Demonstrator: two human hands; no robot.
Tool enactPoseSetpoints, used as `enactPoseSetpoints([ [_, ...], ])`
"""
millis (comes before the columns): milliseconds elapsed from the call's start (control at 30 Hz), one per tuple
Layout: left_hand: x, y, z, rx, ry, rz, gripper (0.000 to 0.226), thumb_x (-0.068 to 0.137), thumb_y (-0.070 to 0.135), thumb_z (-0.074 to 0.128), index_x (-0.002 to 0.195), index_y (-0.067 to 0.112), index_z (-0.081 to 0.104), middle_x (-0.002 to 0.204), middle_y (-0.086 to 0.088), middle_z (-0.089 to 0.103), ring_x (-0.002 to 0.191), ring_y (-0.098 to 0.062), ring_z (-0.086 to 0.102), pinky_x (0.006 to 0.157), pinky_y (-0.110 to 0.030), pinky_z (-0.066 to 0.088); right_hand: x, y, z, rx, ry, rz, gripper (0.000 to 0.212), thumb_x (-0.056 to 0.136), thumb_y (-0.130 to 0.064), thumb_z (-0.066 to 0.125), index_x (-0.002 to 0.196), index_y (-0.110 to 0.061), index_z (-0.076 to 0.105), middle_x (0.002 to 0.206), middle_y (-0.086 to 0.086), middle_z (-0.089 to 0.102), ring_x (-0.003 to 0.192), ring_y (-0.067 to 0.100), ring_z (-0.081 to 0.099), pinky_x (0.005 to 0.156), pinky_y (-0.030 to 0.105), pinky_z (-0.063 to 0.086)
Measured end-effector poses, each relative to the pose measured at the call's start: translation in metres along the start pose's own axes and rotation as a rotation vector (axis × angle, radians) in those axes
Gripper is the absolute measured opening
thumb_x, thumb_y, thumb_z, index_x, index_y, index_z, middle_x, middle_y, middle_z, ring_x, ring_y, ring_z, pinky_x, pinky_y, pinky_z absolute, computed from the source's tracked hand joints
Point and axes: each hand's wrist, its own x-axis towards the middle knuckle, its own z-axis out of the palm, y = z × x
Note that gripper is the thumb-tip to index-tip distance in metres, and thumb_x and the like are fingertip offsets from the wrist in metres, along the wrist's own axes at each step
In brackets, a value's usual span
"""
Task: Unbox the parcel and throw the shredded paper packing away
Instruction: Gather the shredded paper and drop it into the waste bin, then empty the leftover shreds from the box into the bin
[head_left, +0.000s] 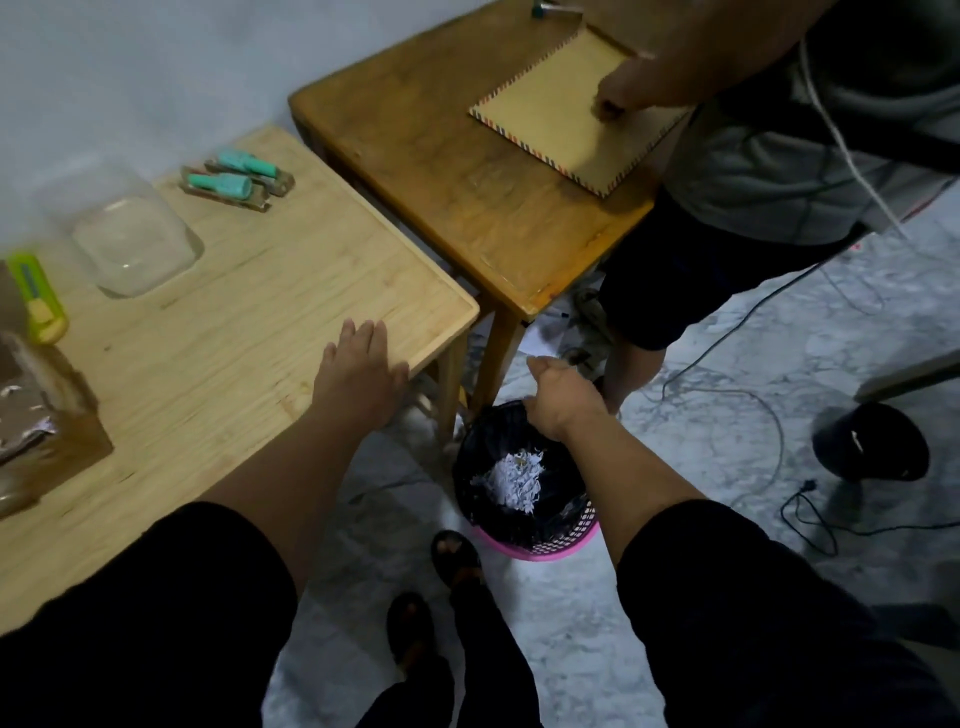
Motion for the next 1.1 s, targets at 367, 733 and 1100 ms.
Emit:
enactPoseSetpoints([
  [367, -0.030, -0.030, -0.143, -0.023, -0.031, -0.242, 0.063, 0.098, 0.040, 0.031, 0.148, 0.010, 0.011, 0.151, -0.014, 0.027, 0.137, -0.028, 0.028, 0.105, -0.041, 0.036, -0.022, -0.124, -0.118, -0.144, 0.145, -0.294, 0.058, 0.096, -0.022, 0.038, 0.147, -0.011, 0.012, 0.156, 0.006, 0.016, 0.141, 0.025, 0.021, 0.110, 0.034, 0.028],
  [733, -0.073, -0.107, -0.215, -0.092, 0.173, -0.507, 0.063, 0.098, 0.039, 0.030, 0.148, 0.005, 0.011, 0.147, -0.018, 0.029, 0.137, -0.030, 0.027, 0.107, -0.038, 0.031, -0.029, -0.246, -0.154, -0.258, 0.360, -0.659, 0.063, 0.089, -0.017, 0.052, 0.142, -0.010, 0.020, 0.150, 0.007, 0.026, 0.138, 0.024, 0.024, 0.112, 0.035, 0.027],
  [1100, -0.144, -0.188, -0.182, -0.224, 0.240, -0.750, 0.055, 0.098, 0.037, 0.033, 0.141, 0.005, 0.026, 0.147, -0.015, 0.030, 0.137, -0.028, 0.026, 0.111, -0.037, 0.024, -0.032, -0.335, -0.095, -0.330, 0.208, -0.928, 0.068, 0.094, -0.034, 0.041, 0.147, -0.008, 0.006, 0.157, 0.006, 0.008, 0.145, 0.020, 0.005, 0.117, 0.034, 0.017],
])
